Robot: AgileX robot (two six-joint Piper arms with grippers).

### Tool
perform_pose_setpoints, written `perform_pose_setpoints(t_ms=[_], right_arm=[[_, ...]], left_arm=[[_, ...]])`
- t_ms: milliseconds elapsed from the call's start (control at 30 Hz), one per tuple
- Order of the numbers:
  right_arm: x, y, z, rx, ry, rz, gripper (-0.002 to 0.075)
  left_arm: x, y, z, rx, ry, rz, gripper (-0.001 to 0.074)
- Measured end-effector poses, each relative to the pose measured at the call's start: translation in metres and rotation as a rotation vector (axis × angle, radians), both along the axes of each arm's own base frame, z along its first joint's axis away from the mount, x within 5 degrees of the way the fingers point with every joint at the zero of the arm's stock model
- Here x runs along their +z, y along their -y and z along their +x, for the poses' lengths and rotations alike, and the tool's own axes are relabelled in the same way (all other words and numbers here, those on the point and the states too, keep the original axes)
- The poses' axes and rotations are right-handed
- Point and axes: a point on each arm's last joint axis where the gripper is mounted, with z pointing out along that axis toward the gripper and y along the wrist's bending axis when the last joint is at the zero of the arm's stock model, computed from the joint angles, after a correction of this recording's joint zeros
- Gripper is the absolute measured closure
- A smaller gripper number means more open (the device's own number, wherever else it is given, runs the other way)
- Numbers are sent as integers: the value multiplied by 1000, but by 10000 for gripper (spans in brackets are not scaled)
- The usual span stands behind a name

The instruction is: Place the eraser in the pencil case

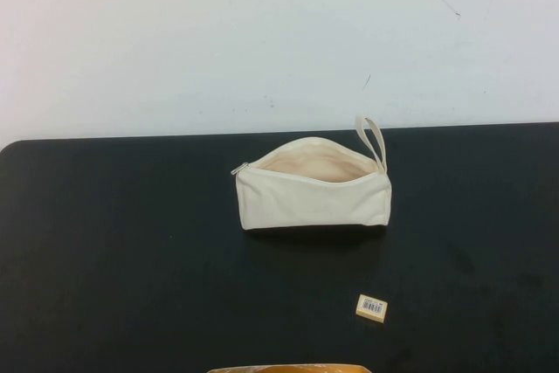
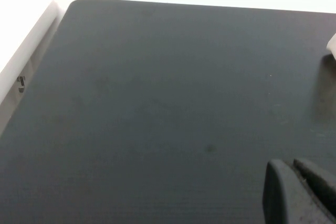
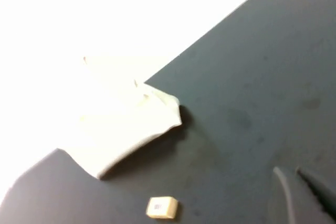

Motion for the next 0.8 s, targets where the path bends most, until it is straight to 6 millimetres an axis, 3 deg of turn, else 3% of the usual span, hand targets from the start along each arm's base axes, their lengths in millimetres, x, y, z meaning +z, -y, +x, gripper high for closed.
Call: perform_pose_setpoints(t_ms=[33,200,367,533,800], right_arm=[[2,0,0,13,14,-45,727],[53,-7,-7,157,134,-393,727],[104,-8,2,349,73,-796,727],[140,-4,31,599,-116,-1061,727],[169,-3,95,871,-200,-1158,727]], left_arm=[[0,0,0,0,0,0,738],[0,0,0,0,0,0,738],[0,0,0,0,0,0,738],[0,0,0,0,0,0,738],[0,0,0,0,0,0,738]])
